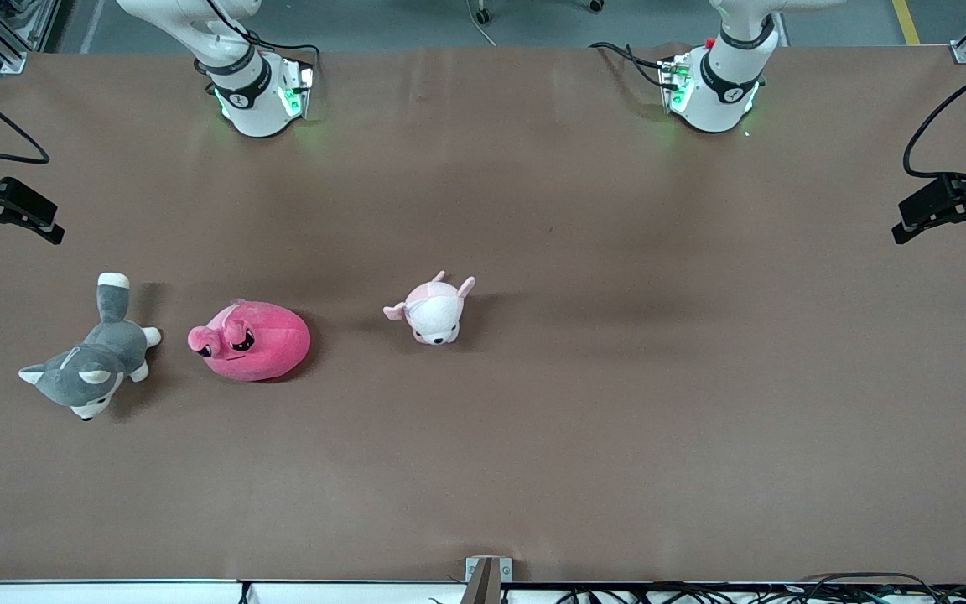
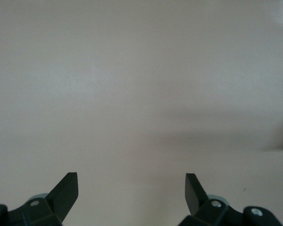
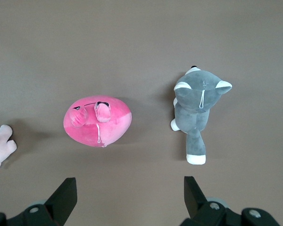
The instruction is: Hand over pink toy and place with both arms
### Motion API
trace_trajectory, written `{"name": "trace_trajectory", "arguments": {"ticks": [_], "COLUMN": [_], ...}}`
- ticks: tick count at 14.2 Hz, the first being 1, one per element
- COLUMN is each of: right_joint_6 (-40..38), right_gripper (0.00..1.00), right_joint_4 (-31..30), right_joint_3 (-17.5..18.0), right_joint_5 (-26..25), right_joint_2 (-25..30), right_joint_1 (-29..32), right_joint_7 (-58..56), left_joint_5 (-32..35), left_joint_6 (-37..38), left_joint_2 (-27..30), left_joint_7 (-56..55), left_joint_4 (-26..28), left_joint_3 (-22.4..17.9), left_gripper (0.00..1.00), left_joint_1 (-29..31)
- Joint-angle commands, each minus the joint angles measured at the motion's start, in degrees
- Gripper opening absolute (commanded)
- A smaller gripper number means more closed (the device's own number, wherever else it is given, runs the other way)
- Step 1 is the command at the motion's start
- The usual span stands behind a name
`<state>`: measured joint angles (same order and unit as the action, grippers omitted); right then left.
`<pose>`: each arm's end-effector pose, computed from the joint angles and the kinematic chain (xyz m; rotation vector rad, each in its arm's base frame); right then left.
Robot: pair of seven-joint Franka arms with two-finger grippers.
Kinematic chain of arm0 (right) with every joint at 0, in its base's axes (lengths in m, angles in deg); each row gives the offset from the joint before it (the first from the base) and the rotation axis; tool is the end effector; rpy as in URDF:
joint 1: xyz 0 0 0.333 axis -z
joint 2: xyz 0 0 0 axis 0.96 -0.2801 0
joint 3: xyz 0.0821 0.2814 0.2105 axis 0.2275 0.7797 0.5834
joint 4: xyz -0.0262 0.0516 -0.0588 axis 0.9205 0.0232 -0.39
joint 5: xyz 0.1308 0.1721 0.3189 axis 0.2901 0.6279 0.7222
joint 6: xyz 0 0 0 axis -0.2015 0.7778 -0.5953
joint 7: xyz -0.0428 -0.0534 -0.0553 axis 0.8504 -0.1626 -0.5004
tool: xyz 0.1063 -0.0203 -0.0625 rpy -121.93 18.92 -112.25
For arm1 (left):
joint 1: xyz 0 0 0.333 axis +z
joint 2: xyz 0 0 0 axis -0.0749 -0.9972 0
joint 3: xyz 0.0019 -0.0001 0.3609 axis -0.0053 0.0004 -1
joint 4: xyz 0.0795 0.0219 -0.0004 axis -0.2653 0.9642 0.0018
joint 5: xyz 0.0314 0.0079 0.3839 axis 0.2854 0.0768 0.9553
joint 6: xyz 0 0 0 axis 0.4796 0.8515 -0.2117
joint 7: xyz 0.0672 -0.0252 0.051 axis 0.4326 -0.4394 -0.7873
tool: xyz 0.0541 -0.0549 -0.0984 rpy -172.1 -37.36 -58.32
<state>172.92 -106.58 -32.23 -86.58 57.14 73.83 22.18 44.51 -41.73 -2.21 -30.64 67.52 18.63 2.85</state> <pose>0.5382 -0.0357 0.6522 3.1338 -0.0334 0.1098 0.5646 -0.0076 0.6728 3.1131 -0.0021 0.0896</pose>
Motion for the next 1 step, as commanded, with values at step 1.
{"name": "trace_trajectory", "arguments": {"ticks": [1], "right_joint_6": [0.2], "right_gripper": [1.0], "right_joint_4": [-1.8], "right_joint_3": [-0.6], "right_joint_5": [-1.1], "right_joint_2": [1.7], "right_joint_1": [-1.0], "right_joint_7": [0.2], "left_joint_5": [-0.3], "left_joint_6": [-0.4], "left_joint_2": [0.5], "left_joint_7": [-0.3], "left_joint_4": [0.2], "left_joint_3": [-0.2], "left_gripper": [1.0], "left_joint_1": [0.0]}}
